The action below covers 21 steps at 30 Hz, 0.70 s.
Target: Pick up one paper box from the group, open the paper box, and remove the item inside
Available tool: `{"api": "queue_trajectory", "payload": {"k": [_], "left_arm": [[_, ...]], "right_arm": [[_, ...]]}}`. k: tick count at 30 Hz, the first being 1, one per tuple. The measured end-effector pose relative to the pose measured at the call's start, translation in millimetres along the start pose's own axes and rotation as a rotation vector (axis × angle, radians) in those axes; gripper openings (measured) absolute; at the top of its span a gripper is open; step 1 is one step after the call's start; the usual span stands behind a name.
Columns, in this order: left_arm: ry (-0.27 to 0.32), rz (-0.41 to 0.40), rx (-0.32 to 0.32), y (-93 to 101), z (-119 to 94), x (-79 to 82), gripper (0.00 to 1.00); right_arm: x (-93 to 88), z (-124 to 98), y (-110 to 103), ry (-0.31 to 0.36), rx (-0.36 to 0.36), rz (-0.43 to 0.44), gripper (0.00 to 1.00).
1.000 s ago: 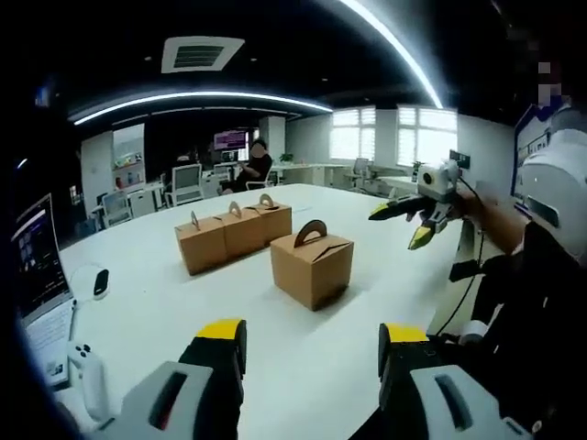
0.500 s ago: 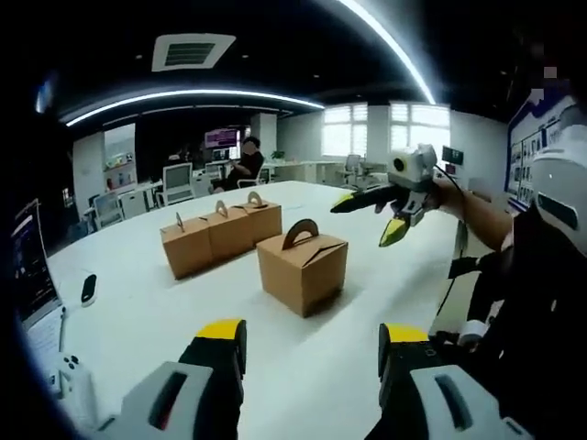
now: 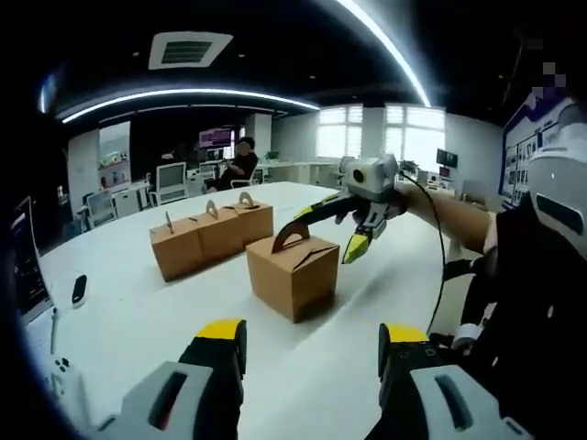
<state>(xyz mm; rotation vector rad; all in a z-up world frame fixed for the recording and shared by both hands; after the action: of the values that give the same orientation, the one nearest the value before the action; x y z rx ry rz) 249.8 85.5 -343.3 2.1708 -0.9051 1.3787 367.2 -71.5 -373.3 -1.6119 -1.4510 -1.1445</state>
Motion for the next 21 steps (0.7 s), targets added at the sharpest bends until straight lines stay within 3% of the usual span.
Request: {"api": "queue_trajectory", "payload": {"k": [6, 13, 21], "left_arm": [[0.0, 0.002, -0.002, 1.5, 1, 2.6, 0.59], [-0.013, 0.001, -0.009, 3.6, 6, 0.8, 0.59], [-0.024, -0.004, -0.014, 6.6, 7, -2.6, 0.58]], "right_arm": [[-12.6, 7, -1, 0.004, 0.049, -0.011, 0.82], [-6.3, 13, -9, 0.086, 0.104, 0.004, 0.79], [-10.6, 21, -15, 0.095, 0.141, -0.01, 0.76]]}}
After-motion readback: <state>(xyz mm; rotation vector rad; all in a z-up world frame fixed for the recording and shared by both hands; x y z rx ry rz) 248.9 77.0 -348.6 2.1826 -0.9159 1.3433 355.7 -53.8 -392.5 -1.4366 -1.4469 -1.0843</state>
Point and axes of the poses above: the point that each gripper's makers call its tool centre point, and the gripper's own axes: z roughly forward along the fingers, y roughly to its right, x roughly out of its top, the point moved 1 cm from there along -z, roughly backward along the fingers, and after that the axes turned 6 degrees about x, right-handed, at the moved point
